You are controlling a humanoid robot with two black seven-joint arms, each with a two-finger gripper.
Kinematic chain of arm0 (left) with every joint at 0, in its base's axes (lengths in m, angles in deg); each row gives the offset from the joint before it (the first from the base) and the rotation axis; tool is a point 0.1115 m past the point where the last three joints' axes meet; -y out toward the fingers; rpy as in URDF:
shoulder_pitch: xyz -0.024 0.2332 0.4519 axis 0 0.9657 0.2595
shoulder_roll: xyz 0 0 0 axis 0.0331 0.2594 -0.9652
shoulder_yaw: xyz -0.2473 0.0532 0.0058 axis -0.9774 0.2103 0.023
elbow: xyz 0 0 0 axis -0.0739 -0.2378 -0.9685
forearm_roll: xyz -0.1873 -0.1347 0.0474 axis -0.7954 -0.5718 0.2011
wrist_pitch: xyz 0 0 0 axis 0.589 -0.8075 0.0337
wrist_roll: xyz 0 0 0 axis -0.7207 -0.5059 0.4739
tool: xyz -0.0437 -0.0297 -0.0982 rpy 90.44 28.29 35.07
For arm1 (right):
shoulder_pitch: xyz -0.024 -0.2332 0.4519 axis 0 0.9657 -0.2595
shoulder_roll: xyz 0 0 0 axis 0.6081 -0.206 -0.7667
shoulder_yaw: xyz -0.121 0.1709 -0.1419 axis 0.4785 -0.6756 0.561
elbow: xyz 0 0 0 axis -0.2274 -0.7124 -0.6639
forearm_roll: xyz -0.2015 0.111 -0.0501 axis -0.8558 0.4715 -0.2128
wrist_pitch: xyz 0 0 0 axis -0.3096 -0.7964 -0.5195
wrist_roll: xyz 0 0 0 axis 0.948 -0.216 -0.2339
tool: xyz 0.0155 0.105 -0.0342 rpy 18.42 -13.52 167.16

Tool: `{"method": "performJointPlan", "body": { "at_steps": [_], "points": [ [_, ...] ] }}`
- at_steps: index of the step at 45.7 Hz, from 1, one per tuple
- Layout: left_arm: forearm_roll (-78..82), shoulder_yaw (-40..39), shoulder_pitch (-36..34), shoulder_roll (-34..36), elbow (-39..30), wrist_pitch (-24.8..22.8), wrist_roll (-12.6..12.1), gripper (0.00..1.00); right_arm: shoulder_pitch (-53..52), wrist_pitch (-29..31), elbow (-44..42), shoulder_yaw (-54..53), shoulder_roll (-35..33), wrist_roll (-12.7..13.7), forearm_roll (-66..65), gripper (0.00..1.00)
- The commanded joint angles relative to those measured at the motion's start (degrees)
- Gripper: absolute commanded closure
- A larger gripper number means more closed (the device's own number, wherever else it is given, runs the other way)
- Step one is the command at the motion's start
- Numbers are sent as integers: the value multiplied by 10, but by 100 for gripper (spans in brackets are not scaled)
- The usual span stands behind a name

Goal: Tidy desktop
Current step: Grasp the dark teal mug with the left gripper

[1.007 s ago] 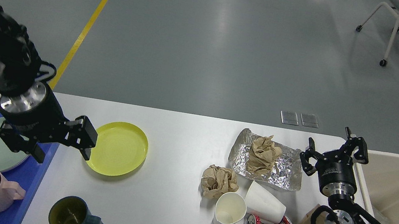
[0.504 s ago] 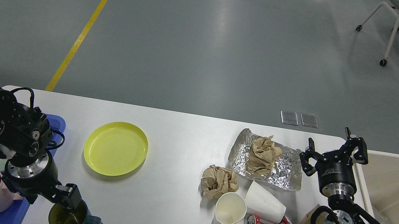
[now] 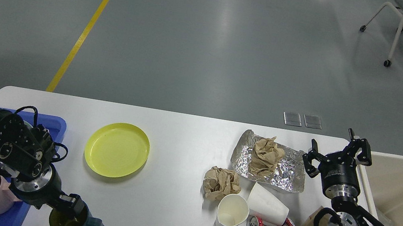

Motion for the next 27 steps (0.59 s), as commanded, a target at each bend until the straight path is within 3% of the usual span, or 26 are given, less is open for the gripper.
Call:
{"method": "performJointPlan", "body": {
  "at_steps": [1,6,16,24,27],
  "points": [
    [-1,-4,8,-1,6,6,0,21,0,0,0,0,0,0,0,0],
    [-6,-4,9,-1,13,5,-3,40,0,0,0,0,0,0,0,0],
    [-9,-6,17,-2,15,5,-1,53,0,0,0,0,0,0,0,0],
    [-11,-10,17,-2,14,4,2,74,0,0,0,0,0,0,0,0],
    [-15,-10,18,-1,15,5,2,76,0,0,0,0,0,0,0,0]
  ]
}}
